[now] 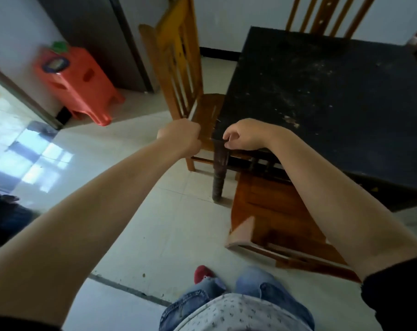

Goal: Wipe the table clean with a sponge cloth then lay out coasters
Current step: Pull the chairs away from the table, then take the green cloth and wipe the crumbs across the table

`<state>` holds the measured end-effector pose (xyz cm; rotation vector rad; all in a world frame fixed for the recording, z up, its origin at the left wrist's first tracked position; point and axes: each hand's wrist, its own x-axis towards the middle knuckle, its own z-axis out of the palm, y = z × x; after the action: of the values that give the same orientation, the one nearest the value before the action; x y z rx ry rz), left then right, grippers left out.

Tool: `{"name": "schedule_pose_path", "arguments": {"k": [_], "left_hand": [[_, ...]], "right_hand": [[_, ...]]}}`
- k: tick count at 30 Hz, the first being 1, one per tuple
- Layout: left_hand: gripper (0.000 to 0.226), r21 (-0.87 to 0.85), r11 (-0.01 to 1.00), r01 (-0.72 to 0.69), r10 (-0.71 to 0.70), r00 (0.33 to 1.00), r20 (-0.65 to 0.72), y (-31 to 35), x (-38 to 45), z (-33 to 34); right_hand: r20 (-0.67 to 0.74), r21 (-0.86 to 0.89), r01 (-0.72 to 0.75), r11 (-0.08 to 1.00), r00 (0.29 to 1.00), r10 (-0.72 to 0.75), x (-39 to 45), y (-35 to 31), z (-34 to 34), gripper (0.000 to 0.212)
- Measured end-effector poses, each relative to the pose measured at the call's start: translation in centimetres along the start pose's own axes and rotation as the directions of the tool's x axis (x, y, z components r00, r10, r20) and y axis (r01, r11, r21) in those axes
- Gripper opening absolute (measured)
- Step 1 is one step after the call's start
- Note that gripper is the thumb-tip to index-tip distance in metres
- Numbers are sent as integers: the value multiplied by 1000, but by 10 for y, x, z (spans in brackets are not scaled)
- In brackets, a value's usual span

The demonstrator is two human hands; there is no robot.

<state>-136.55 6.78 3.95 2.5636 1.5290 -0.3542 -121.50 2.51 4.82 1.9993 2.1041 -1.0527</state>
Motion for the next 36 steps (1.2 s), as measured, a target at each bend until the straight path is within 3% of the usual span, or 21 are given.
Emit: {"name": "schedule_pose_path", "arguments": {"k": [11, 20, 27, 36], "left_hand": [[33, -47, 974, 222, -226, 961, -158, -140, 58, -23], [31, -34, 957, 288, -289, 941, -176, -243, 185, -64], [29, -33, 936, 349, -350, 925, -144, -349, 290, -112], [33, -79, 875, 478, -484, 867, -116, -518, 385, -128]], "right_hand": [[-130, 30, 184, 982, 975, -179, 152, -86, -33, 35], [-204, -5, 273, 962, 942, -268, 299, -119, -103, 35], [-123, -94, 340, 936, 929, -350, 429, -173, -199, 33], [-47, -113, 354, 928, 931, -361, 620, -261, -255, 32]]}}
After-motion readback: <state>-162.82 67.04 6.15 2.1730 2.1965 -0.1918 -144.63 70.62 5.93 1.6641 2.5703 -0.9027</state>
